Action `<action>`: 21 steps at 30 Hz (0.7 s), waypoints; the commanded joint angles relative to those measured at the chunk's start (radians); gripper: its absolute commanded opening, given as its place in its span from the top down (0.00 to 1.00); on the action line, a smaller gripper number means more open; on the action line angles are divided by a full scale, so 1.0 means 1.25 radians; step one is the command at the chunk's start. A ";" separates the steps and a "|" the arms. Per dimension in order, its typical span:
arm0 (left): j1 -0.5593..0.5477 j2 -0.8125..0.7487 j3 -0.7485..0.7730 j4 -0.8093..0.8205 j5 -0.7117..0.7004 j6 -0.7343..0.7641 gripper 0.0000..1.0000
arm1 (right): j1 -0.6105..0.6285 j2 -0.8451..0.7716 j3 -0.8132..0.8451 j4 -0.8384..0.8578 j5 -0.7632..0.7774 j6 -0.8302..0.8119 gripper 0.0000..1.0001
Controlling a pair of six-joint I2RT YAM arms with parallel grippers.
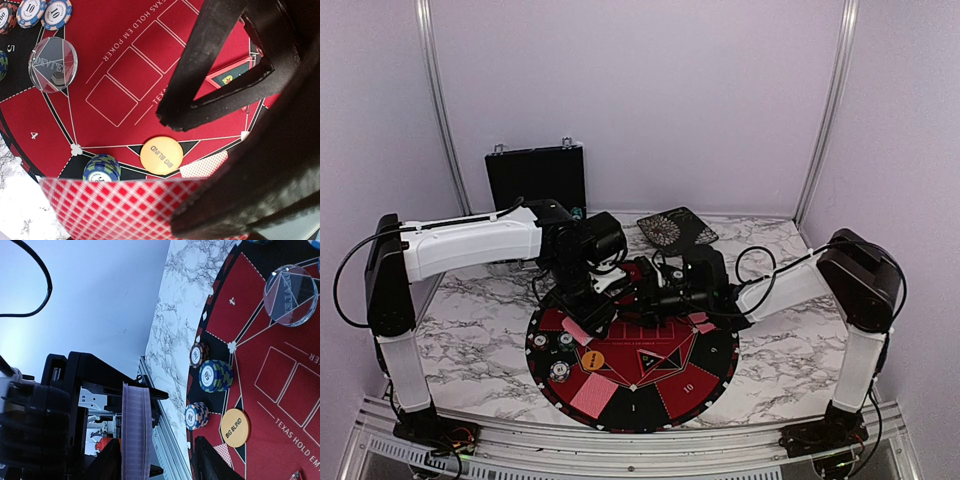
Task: Distribute texas hold em gaming equipment
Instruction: Pick up the poker card from the face-down deck piles.
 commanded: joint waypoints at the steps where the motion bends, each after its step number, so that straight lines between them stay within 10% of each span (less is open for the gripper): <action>1: 0.000 0.006 0.003 -0.014 -0.001 0.001 0.68 | -0.010 -0.030 -0.004 -0.009 0.006 -0.008 0.53; 21: 0.010 0.014 0.000 -0.015 0.004 0.003 0.68 | -0.016 -0.061 -0.017 -0.009 0.013 -0.011 0.66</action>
